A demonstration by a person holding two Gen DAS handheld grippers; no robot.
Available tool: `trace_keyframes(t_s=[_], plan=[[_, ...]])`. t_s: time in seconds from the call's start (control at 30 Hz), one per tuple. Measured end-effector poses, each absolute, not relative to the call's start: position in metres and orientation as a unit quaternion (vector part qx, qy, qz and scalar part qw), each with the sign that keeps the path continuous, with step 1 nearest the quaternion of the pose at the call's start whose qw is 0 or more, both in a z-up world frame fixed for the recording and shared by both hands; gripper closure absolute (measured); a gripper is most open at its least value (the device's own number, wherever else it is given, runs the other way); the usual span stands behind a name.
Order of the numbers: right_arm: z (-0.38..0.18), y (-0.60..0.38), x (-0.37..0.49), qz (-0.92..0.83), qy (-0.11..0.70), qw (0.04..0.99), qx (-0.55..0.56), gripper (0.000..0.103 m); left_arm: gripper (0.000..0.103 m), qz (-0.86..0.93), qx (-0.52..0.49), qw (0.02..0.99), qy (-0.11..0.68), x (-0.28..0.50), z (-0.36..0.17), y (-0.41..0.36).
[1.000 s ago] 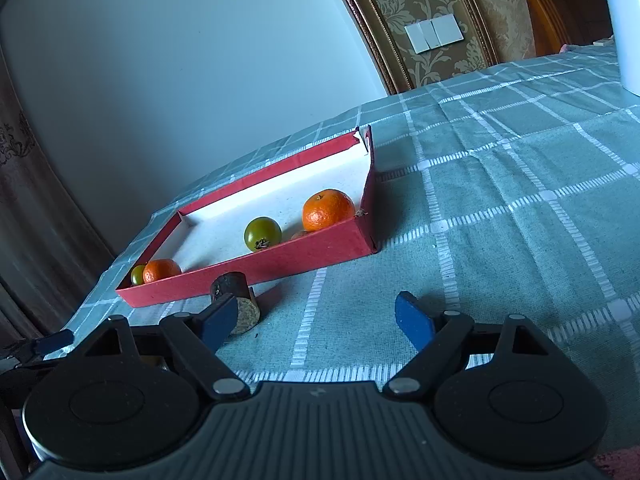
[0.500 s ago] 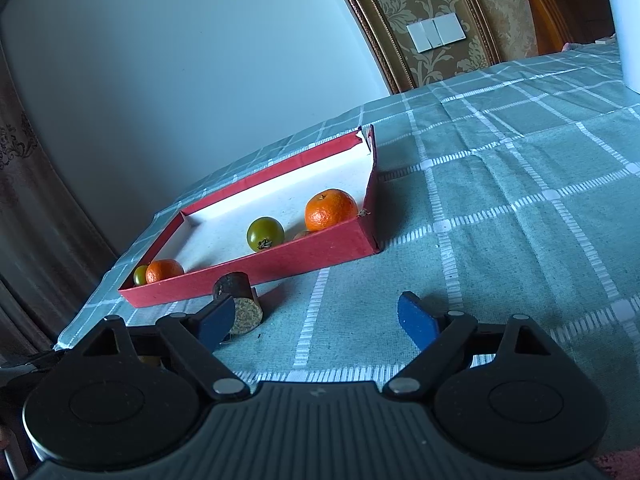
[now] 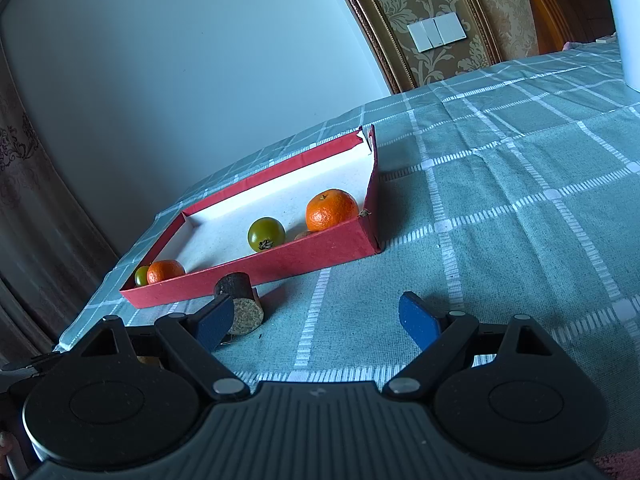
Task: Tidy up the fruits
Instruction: 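Grasp the dark bark chunk with the left gripper, then carry the bark chunk into the red tray and open the left gripper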
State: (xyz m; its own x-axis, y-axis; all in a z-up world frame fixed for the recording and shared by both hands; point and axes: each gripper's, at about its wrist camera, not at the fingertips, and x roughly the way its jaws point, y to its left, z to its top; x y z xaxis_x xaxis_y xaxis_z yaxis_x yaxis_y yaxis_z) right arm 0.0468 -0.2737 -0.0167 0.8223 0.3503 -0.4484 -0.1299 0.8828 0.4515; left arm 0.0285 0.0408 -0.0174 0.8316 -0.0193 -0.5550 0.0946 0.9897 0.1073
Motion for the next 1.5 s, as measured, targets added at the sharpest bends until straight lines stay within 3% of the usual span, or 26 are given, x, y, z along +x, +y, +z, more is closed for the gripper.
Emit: trace_keyframes(t_s=[0.9, 1.5], plan=[[-0.017, -0.275, 0.047, 0.125, 0.268, 0.933, 0.207, 0.013, 0.072, 0.044, 0.013, 0.964, 0.261, 0.009, 0.012, 0.040], [-0.017, -0.276, 0.048, 0.133, 0.268, 0.931, 0.210, 0.009, 0.072, 0.046, 0.022, 0.967, 0.249, 0.123, 0.029, 0.018]])
